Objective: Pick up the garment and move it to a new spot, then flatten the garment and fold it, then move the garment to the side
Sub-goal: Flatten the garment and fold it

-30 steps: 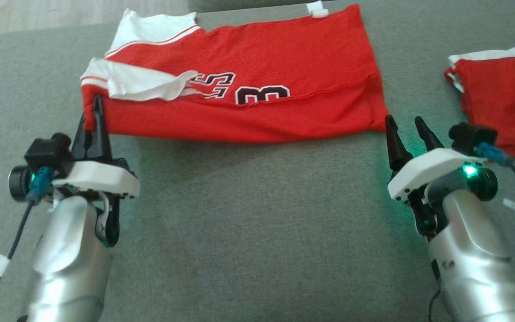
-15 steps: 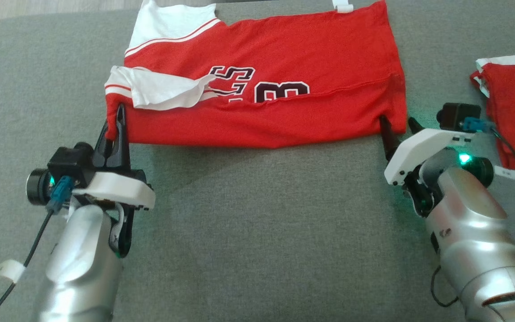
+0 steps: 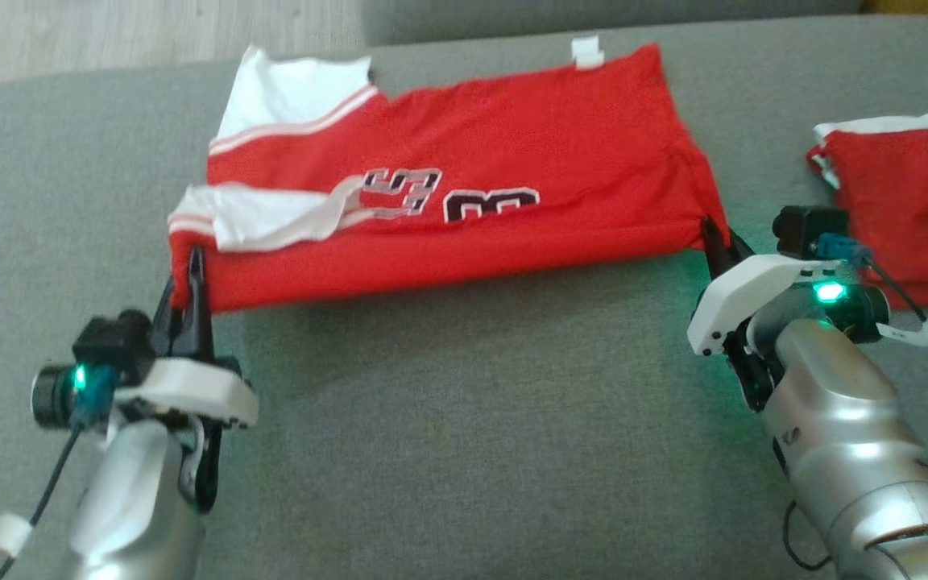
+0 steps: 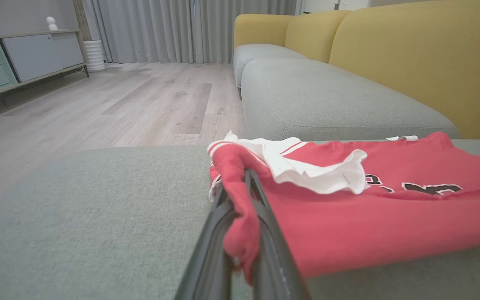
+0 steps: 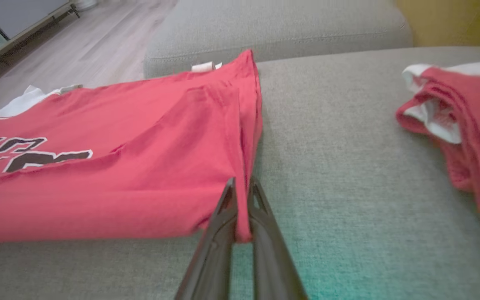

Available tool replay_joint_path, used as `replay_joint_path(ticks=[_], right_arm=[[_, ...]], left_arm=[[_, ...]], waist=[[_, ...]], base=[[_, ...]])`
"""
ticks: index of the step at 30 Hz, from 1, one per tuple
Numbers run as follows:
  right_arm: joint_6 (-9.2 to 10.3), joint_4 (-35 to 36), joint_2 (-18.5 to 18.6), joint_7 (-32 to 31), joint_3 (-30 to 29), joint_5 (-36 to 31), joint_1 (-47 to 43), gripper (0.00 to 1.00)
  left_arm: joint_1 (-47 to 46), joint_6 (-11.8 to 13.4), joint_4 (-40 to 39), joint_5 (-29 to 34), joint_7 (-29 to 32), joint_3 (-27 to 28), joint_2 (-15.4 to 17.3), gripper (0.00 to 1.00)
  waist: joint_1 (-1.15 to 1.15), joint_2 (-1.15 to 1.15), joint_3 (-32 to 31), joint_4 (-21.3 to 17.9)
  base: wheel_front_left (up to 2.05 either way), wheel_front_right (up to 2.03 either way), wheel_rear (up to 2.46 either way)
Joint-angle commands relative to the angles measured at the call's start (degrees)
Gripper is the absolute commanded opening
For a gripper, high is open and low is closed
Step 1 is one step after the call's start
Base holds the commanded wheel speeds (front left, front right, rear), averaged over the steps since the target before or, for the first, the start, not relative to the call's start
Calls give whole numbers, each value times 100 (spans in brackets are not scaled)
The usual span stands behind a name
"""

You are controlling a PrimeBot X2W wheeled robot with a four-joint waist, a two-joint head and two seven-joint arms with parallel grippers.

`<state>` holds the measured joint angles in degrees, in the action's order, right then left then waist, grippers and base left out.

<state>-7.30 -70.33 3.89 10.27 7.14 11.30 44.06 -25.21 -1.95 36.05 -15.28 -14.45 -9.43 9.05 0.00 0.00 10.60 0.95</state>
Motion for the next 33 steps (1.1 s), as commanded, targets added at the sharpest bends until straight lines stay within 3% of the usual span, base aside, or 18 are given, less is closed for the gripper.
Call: replay_joint_path(ticks=[1,12,18,31,32,33], right_arm=[[-19,109,-98,99,117,-70,103,0],[-19,433,47,-398,602,325,-559,0],[-19,1165,217,-818,805,785,-1302,0],[-19,2705,342,-1458,327,914,-2729,0],[-19,2815,327,-1506,275,871,-2793,14],[-19,2937,310,-1520,214,817,-2846,90]], left_arm=[[0,44,-158,-40,-54,228,239,0],[944,54,-337,-163,-23,249,205,0],[1591,84,-616,-260,165,180,169,0],[2123,91,-994,-410,475,48,103,0],[2120,92,-963,-413,510,27,93,0],[2112,96,-931,-423,540,15,82,2]], waist=[[0,0,-208,-82],[0,0,-1027,-261],[0,0,-1237,-367],[0,0,-1299,-464],[0,0,-1298,-473],[0,0,-1291,-483]], base=[[0,0,0],[0,0,0],[0,0,0],[0,0,0],[0,0,0],[0,0,0]])
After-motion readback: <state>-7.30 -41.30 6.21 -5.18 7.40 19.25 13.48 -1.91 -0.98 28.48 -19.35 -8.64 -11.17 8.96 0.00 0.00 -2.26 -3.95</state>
